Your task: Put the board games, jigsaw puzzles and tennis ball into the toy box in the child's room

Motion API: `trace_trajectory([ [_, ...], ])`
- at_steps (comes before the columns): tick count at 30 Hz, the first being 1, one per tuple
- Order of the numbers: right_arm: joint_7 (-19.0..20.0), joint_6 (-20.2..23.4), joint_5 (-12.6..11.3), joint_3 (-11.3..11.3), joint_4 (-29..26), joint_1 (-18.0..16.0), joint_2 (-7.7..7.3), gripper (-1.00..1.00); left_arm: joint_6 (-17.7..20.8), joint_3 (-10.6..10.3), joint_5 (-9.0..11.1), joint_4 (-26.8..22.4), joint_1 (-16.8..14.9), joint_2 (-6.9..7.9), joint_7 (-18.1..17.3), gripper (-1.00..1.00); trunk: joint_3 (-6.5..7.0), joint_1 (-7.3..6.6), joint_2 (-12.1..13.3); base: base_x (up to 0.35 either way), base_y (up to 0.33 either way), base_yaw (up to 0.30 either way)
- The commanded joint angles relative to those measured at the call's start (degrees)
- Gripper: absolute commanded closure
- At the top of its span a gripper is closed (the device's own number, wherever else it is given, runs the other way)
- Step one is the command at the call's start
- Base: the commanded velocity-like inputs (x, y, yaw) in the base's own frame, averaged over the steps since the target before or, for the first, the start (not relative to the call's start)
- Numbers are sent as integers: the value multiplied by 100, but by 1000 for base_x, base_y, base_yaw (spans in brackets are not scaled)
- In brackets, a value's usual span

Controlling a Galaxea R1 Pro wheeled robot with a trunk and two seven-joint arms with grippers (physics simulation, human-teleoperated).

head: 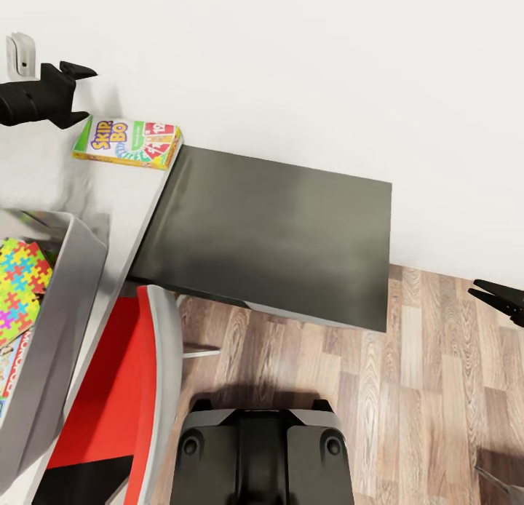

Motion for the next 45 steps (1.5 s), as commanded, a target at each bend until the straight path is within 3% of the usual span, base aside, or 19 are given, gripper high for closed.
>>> trace_trajectory([
  [1,12,27,-2,-2,2,-6,-1,-100,-1,-36,55,-4,-6,11,28,-100,-7,3,-9,0,0,41],
  [24,28,27,-1,-8,2,-7,5,-100,-12,-123,26,221,-7,14,52,-100,-7,3,-9,0,0,11],
  [30,34,27,-1,-9,2,-3,4,-100,-23,-355,17,412,-10,5,64,-100,-7,3,-9,0,0,1],
  [41,44,27,-1,-16,2,-6,2,-100,-45,-1117,12,675,-14,-28,71,-100,-7,3,-9,0,0,0],
  [45,47,27,-1,-19,2,-5,1,-100,-52,-1225,11,736,-14,-34,71,-100,-7,3,-9,0,0,0],
])
